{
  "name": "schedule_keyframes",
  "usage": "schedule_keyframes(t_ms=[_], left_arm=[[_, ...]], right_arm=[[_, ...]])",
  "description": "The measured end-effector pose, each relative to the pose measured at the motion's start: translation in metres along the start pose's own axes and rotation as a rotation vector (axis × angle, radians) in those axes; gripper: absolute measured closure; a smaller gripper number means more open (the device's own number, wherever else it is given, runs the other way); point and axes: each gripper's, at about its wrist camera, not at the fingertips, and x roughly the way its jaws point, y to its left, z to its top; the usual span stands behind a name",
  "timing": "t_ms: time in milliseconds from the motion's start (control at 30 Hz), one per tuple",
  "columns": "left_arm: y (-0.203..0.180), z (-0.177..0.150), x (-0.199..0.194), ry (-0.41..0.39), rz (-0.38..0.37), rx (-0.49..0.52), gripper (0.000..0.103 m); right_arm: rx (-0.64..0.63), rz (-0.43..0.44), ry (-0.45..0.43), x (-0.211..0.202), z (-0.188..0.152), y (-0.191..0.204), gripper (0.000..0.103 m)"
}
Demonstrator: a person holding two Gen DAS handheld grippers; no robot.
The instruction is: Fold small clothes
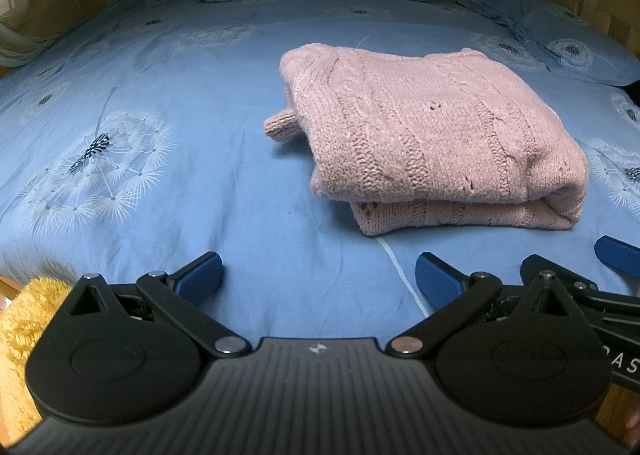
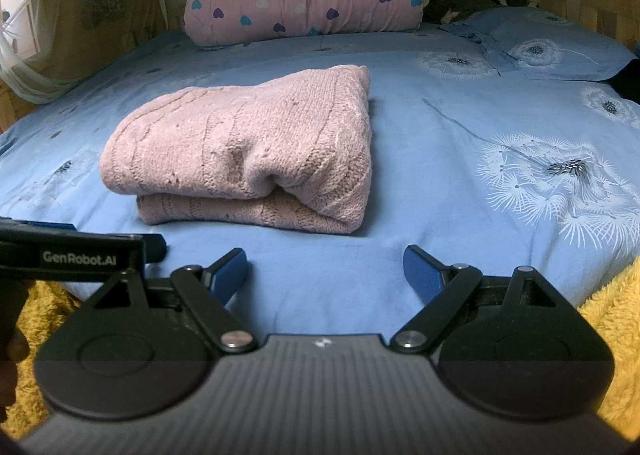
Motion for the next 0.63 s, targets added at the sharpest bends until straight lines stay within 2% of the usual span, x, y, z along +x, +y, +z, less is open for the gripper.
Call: schedule_keyframes(t_ms=[633], left_arm=[[0.0018,0.0003,0.0026,0.011,0.003,0.005,0.000]], right_arm=[[-0.001,-0.001,0.003,-0.0008,-0.0006,-0.0003,0.016]])
